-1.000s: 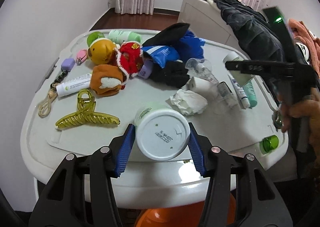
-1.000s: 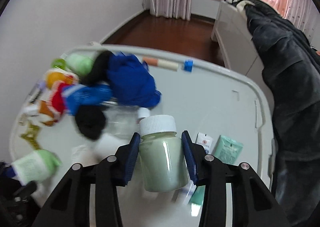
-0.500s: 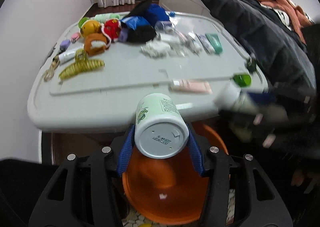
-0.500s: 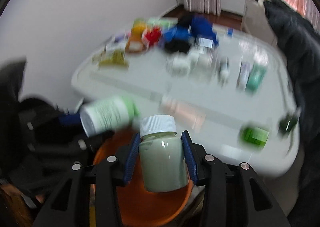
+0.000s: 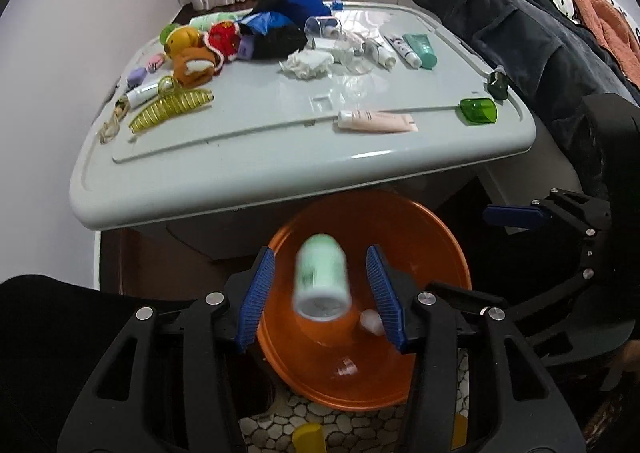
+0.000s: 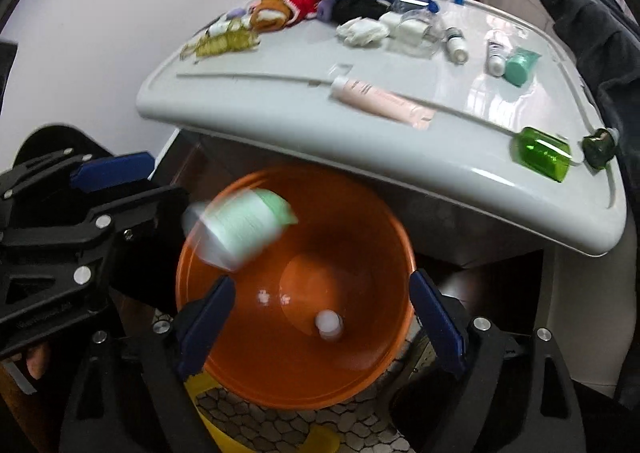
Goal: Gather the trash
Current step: 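Carry the bottle and jar over the orange bin and open both tools, then grasp the crumpled white tissue with the left tool while the right tool grasps the clear plastic cup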
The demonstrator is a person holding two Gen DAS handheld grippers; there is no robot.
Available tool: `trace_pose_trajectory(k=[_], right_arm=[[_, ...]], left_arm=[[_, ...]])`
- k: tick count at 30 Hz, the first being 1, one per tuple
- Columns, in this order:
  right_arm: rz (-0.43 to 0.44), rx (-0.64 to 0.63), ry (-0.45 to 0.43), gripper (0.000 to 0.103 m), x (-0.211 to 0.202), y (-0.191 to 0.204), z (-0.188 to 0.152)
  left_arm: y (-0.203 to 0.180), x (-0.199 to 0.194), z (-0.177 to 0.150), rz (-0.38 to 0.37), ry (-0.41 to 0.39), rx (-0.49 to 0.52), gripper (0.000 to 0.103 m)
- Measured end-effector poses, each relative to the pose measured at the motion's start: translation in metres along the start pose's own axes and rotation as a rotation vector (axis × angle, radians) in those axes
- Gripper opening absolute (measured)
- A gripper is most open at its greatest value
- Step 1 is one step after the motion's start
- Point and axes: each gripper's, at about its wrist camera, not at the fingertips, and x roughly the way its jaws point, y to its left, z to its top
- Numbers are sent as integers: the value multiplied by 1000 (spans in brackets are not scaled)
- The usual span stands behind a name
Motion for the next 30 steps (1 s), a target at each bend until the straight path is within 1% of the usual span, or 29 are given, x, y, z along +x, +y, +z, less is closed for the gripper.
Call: trace_pose_trajectory(k=[2, 6, 8, 13, 15, 17, 18, 20, 22, 23, 24, 26, 28, 30], right_arm=[[2, 25, -11, 87, -3, -6, 4], [-31, 5, -32, 87, -8, -7, 6], [-41, 4, -40, 89, -9, -9, 8], [-121, 24, -52, 90, -17, -27, 12], [-171, 37, -73, 90, -28, -40, 18], [-238, 57, -125, 91, -46, -57, 30], [-258, 66, -151, 92, -56, -64, 37], [-286, 81, -225, 97, -80, -79, 57], [-317, 91, -294, 98, -101, -93, 79], [-329, 101, -323, 98, -108, -100, 90], [-332, 116, -352, 98, -113, -107, 101], [-320, 138, -381, 98, -116, -115, 114], [-308, 160, -398, 98, -111, -123, 123], [-288, 170, -388, 98, -102, -126, 124]], left_arm=[[0, 0, 1, 9, -1, 2, 55], [3, 1, 4, 29, -2, -11, 64], [4, 2, 6, 39, 1, -16, 68], [17, 4, 18, 60, -6, -39, 72], [32, 5, 29, 66, -16, -81, 73], [43, 7, 43, 78, -25, -110, 73], [47, 9, 51, 84, -33, -117, 73], [51, 14, 70, 104, -52, -116, 73], [50, 23, 90, 115, -69, -107, 73], [48, 30, 103, 105, -80, -102, 75], [46, 37, 112, 94, -84, -95, 75], [39, 56, 133, 92, -90, -78, 75], [33, 77, 150, 71, -86, -53, 75], [29, 102, 167, 68, -71, -32, 75]])
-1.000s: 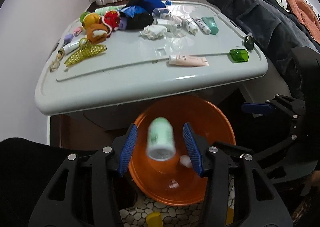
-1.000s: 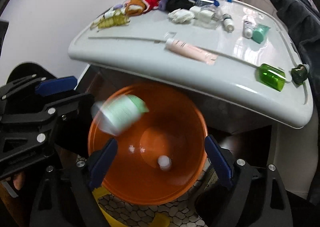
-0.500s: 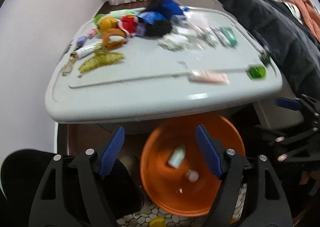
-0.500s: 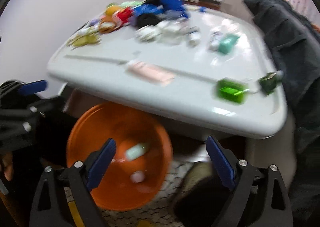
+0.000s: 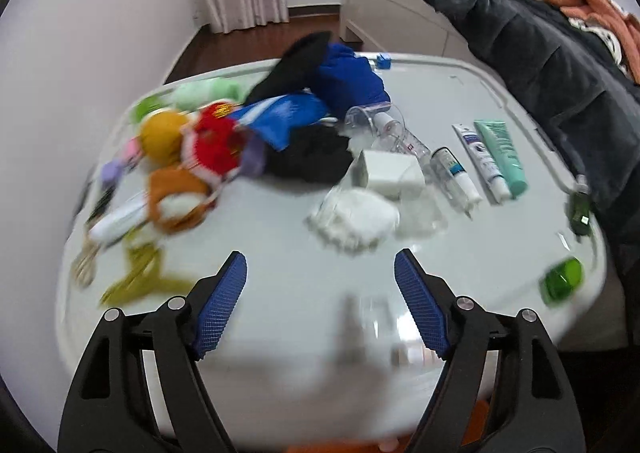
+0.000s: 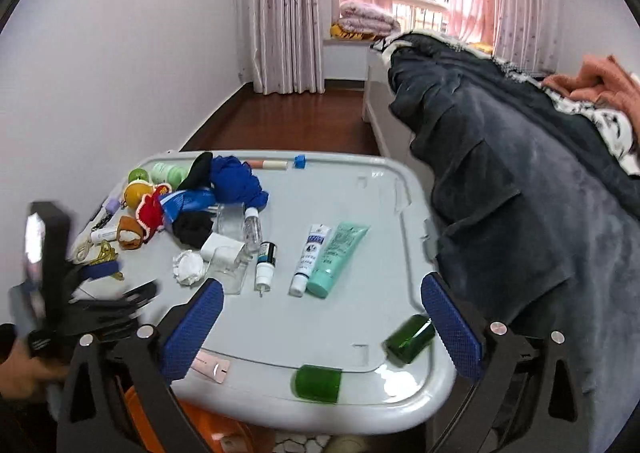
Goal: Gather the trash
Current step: 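Grasp the crumpled white tissue with the left tool while the right tool grasps the clear plastic cup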
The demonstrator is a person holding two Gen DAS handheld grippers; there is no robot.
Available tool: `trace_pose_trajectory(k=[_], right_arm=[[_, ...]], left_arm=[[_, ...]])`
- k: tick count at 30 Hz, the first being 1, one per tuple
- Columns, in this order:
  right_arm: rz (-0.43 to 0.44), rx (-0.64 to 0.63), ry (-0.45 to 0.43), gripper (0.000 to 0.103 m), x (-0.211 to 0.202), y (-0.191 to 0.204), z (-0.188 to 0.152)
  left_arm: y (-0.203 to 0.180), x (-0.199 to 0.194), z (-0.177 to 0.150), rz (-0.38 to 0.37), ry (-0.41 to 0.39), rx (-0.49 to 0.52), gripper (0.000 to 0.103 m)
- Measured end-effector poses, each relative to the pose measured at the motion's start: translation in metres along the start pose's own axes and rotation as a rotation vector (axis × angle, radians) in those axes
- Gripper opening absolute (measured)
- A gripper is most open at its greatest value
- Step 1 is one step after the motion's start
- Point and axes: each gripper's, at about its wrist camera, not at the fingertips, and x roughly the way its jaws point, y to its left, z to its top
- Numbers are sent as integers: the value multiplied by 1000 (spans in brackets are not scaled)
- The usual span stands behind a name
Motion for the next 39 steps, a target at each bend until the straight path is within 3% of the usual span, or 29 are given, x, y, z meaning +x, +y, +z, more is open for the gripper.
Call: trace_pose_trajectory(k=[3, 4, 6, 7, 8, 13, 18, 22, 25, 27, 33, 39], right_arm=[[14, -7, 42, 98, 18, 0, -10], [14, -13, 50, 98, 20, 4, -13], [14, -25, 58, 98, 24, 5, -14], [18, -36, 61, 97, 26, 7, -15], [20, -45, 64, 98, 27, 9, -16], [37, -94, 106, 97, 45, 29, -8], [72, -244, 125, 92, 77, 81, 7], [72, -341, 228, 62, 136, 119, 7], [59, -328, 294, 60, 172, 130, 1], [61, -304, 314, 48, 183, 131, -2], [56, -301, 239, 47, 161, 136, 4], [116, -280, 180, 47, 99, 132, 0]], left_arm=[[0, 36, 15, -23, 38, -7, 72], [0, 49, 19, -33, 60, -9, 65], [-1, 62, 21, -64, 72, 3, 48], [-3, 61, 22, -65, 49, 20, 28], [-6, 60, 22, -63, 46, 56, 15], [6, 31, 13, -82, 54, 43, 13], [26, -12, -5, -76, 1, 19, 13], [40, -25, -23, -78, 0, -7, 13], [44, -26, -31, -66, 9, -9, 13], [48, -26, -36, -57, 18, -6, 13], [52, -36, -46, -58, 20, 2, 13], [42, -52, -58, -67, 10, 12, 13]])
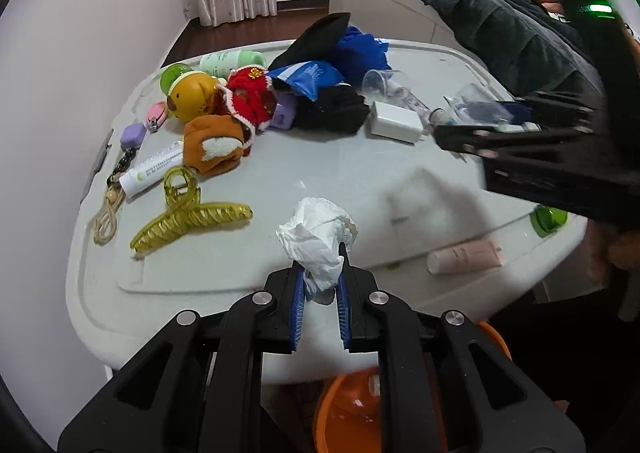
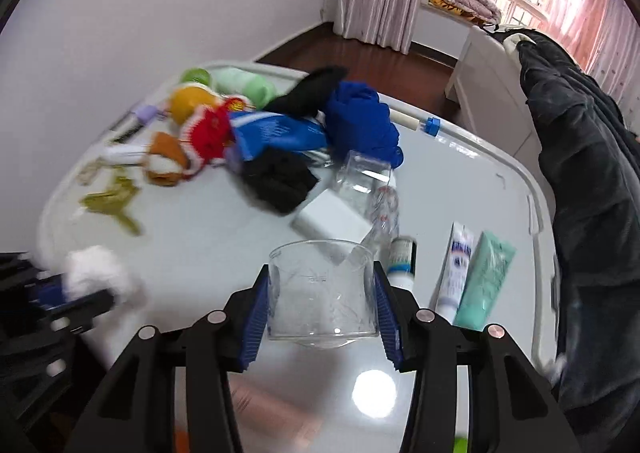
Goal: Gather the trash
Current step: 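Grasp the crumpled white tissue with the left tool while the right tool grasps the clear plastic cup, then move the tissue and cup over the orange bin and release both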
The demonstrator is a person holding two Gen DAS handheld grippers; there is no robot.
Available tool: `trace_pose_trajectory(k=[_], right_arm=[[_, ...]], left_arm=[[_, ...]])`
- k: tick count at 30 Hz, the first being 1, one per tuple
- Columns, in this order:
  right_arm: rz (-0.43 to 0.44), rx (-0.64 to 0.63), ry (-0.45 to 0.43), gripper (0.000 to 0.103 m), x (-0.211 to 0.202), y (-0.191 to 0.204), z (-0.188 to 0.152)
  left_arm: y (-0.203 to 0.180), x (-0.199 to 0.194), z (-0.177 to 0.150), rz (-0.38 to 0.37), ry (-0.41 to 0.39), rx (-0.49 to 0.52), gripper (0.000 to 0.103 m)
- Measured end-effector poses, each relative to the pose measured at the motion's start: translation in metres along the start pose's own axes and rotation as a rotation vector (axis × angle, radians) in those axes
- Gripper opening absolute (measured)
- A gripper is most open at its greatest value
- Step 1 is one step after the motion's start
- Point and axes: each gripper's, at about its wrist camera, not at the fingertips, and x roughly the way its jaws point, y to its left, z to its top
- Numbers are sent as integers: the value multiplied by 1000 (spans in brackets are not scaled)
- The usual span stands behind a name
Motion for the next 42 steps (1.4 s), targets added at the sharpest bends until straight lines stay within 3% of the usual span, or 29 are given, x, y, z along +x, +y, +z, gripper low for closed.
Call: trace_pose_trajectory(k=[7, 17, 18, 19, 20, 23, 28, 31, 36, 37, 42], right_arm=[[109, -6, 64, 48, -53, 27, -87], [192, 20, 268, 50, -41, 60, -183], [195, 15, 289, 55, -39, 62, -187], [180, 8, 299, 75, -40, 63, -192], [161, -2, 297, 87, -42, 64, -195], [121, -23, 254, 89, -54, 62, -194], [75, 26, 191, 92, -70, 39, -187], [35, 62, 135, 92, -83, 15, -170], [-41, 161, -9, 98, -108, -36, -128], [-50, 179, -27, 98, -110, -45, -123], [-95, 232, -71, 97, -116, -76, -109]], left_arm=[[-16, -17, -32, -1, 26, 30, 13], [-60, -24, -106, -37, 177, 167, 15], [-63, -24, -113, -38, 195, 179, 15], [-66, -22, -118, -42, 211, 186, 24], [-67, -21, -123, -49, 231, 184, 36], [-63, -20, -125, -34, 258, 149, 62], [-53, -24, -119, 1, 227, 105, 67], [-46, -27, -110, -19, 214, 68, 67], [-55, -29, -61, -45, 121, 58, 69], [-59, -26, -50, -53, 106, 59, 73], [-65, -2, 0, -69, 61, 31, 74]])
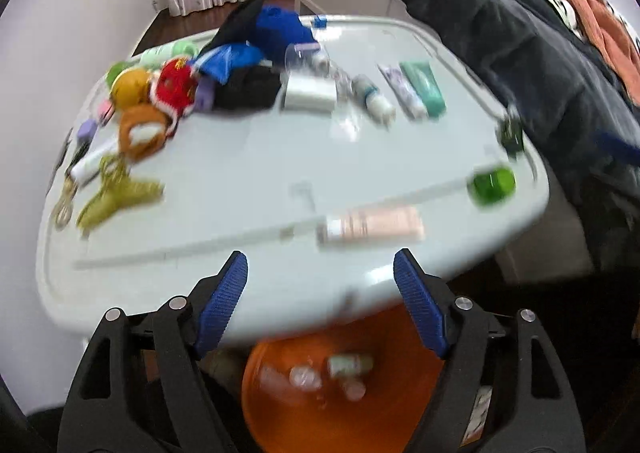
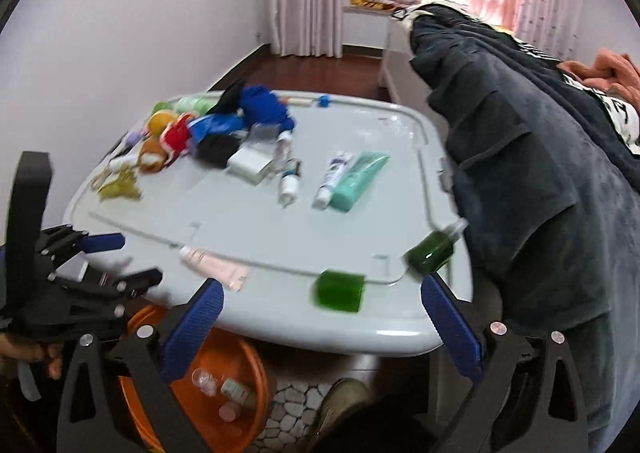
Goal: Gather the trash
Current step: 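Move the tissue and cup over the orange bin and release both, then grasp the white charger with the left tool while the right tool grasps the teal tube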
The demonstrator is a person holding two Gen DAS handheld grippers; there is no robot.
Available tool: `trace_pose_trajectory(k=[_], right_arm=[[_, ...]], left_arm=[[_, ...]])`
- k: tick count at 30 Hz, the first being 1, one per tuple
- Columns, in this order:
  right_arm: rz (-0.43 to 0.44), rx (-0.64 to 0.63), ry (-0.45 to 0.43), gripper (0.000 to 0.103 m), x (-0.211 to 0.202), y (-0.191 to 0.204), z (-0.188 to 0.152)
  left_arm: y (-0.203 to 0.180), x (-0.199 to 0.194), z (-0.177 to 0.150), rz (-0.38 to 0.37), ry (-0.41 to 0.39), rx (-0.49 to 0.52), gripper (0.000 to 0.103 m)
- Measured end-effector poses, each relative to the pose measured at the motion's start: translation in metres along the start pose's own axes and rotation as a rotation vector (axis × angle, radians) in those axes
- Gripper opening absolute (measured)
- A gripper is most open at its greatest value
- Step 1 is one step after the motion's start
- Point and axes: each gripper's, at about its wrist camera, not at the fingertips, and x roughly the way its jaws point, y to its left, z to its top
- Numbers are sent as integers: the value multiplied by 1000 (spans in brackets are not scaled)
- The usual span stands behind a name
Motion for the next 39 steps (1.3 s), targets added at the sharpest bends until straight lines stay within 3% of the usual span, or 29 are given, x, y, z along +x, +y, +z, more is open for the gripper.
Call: trace_pose_trajectory(k=[5, 9, 15, 19, 20, 26, 30, 36, 39], right_arm=[[5, 32, -35, 97, 8, -13, 6], [33, 63, 5, 97, 25, -17, 1], [25, 61, 14, 97, 30, -23, 1], [30, 58, 26, 97, 32, -25, 0], [31, 56, 26, 97, 32, -24, 0], [49, 62, 19, 97, 29, -24, 1], [60, 80, 41, 97, 35, -29, 14], [-28, 89, 120, 96, 90, -39, 74], [-56, 121, 190, 82, 143, -42, 102]], left_arm=[[12, 28, 55, 19, -47, -46, 74], [9, 64, 93, 3, -45, -34, 74], [5, 123, 125, 35, 31, 23, 74], [5, 134, 130, 53, 13, 35, 72], [5, 134, 130, 49, 2, 32, 60], [18, 117, 116, 5, 6, -61, 59], [24, 86, 93, -1, -13, -69, 59], [33, 42, 64, -23, -74, -84, 59], [35, 33, 57, -25, -103, -76, 59]])
